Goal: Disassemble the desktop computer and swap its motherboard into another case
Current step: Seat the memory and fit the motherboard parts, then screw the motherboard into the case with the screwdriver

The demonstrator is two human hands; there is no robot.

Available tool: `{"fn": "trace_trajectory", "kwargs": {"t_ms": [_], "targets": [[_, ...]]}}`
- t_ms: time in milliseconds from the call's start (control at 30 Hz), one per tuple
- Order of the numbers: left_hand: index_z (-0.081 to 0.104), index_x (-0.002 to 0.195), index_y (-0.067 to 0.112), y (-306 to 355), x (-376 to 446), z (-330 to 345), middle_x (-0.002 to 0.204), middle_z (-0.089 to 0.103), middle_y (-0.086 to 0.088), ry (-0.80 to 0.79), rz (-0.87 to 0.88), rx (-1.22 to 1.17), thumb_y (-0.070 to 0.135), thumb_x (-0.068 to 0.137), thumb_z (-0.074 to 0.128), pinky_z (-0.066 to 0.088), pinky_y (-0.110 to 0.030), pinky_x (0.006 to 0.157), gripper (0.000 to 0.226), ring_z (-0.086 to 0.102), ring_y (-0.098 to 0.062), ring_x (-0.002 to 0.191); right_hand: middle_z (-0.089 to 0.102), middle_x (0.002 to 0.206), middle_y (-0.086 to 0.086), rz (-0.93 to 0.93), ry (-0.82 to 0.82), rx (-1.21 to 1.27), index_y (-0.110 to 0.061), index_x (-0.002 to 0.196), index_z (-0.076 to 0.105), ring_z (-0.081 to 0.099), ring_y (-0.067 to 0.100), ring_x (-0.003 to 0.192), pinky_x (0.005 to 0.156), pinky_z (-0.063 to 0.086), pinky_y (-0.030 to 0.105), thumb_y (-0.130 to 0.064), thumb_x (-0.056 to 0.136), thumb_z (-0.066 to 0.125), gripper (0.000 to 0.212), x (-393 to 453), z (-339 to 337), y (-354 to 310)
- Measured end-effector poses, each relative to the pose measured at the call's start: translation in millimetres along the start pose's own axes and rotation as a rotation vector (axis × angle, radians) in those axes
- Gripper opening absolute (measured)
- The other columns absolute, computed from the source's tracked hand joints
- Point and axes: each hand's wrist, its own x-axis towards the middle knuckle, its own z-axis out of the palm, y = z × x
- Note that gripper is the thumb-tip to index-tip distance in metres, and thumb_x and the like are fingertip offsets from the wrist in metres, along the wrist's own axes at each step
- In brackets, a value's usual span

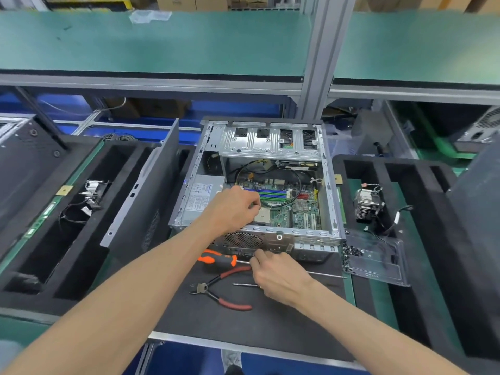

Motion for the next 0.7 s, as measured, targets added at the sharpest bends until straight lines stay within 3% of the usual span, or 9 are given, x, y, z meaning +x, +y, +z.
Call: {"fn": "trace_trajectory", "kwargs": {"t_ms": [167, 333, 433, 567, 700], "targets": [[0.069, 0.090, 0.030, 0.1, 0.7, -1.7, 0.060, 0.056, 0.018, -0.029, -0.007, -0.041, 0.031, 0.093, 0.052, 0.045, -0.028, 0.059, 0.018, 0.057, -0.007, 0.061, 0.058, 0.087, 0.012, -0.057, -0.036, 0.058, -0.006, 0.092, 0.057, 0.062, 0.033, 0.068, 0.048, 0.032, 0.035, -0.013, 0.073, 0.062, 0.021, -10.7, -32.8, 13.5], [0.071, 0.073, 0.030, -1.6, 1.3, -7.1, 0.054, 0.061, 0.015, -0.016, -0.046, -0.345, 0.020, 0.083, 0.066, 0.046, -0.022, 0.059, 0.016, 0.053, 0.001, 0.053, 0.058, 0.087, 0.013, -0.107, -0.020, 0.089, -0.011, 0.088, 0.051, 0.057, 0.035, 0.069, 0.054, 0.029, 0.037, -0.012, 0.072, 0.056, 0.017, -19.0, -71.1, 44.7], [0.075, 0.078, 0.025, -5.6, -1.3, -13.8, 0.059, 0.068, 0.006, 0.014, -0.051, -0.559, 0.013, 0.084, 0.065, 0.051, -0.025, 0.060, 0.016, 0.059, -0.006, 0.055, 0.053, 0.077, 0.001, -0.042, -0.014, 0.152, -0.015, 0.080, 0.048, 0.050, 0.029, 0.062, 0.054, 0.034, 0.034, -0.014, 0.071, 0.057, 0.012, -21.6, -95.9, 69.7], [0.076, 0.081, 0.019, -13.7, -2.8, -18.4, 0.064, 0.069, -0.008, 0.073, -0.082, -0.822, 0.005, 0.086, 0.059, 0.044, -0.020, 0.052, 0.023, 0.056, -0.013, 0.054, 0.059, 0.075, -0.005, 0.097, 0.064, 0.249, -0.015, 0.080, 0.057, 0.055, 0.023, 0.069, 0.066, 0.049, 0.036, -0.013, 0.077, 0.058, 0.004, -21.2, -117.3, 107.4], [0.076, 0.084, 0.007, -25.4, -0.3, -18.8, 0.074, 0.067, -0.023, 0.184, -0.154, -1.175, 0.019, 0.088, 0.054, 0.048, -0.027, 0.059, 0.026, 0.056, -0.025, 0.062, 0.061, 0.078, -0.005, 0.182, 0.162, 0.273, -0.015, 0.082, 0.059, 0.057, 0.023, 0.072, 0.069, 0.050, 0.039, -0.011, 0.080, 0.058, 0.005, -4.6, -118.2, 131.0]]}}
